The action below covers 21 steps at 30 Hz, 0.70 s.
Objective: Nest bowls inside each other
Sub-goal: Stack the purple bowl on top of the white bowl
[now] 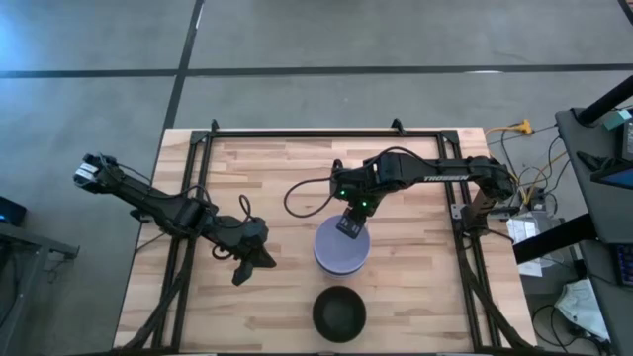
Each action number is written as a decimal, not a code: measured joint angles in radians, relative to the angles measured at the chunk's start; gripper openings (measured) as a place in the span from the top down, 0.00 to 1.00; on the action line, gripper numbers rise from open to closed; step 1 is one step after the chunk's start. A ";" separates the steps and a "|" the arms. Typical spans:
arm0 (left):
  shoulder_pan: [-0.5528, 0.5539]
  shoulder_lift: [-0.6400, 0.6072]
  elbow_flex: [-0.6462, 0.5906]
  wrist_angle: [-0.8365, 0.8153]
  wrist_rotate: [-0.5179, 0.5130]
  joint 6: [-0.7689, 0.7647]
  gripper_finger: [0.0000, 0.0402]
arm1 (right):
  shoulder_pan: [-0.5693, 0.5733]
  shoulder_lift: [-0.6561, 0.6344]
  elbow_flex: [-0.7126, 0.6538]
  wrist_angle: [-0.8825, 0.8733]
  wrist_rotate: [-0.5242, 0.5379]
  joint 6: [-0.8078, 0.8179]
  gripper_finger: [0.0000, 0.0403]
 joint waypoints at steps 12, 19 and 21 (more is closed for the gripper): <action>0.000 0.000 0.000 0.000 0.000 -0.002 1.00 | 0.000 0.001 -0.012 0.005 0.005 -0.004 0.97; 0.000 0.003 0.000 0.000 0.000 -0.009 1.00 | 0.007 0.002 -0.026 0.028 0.015 -0.002 0.97; 0.000 0.003 0.000 0.000 0.000 -0.008 1.00 | 0.012 0.002 -0.027 0.028 0.016 -0.001 0.97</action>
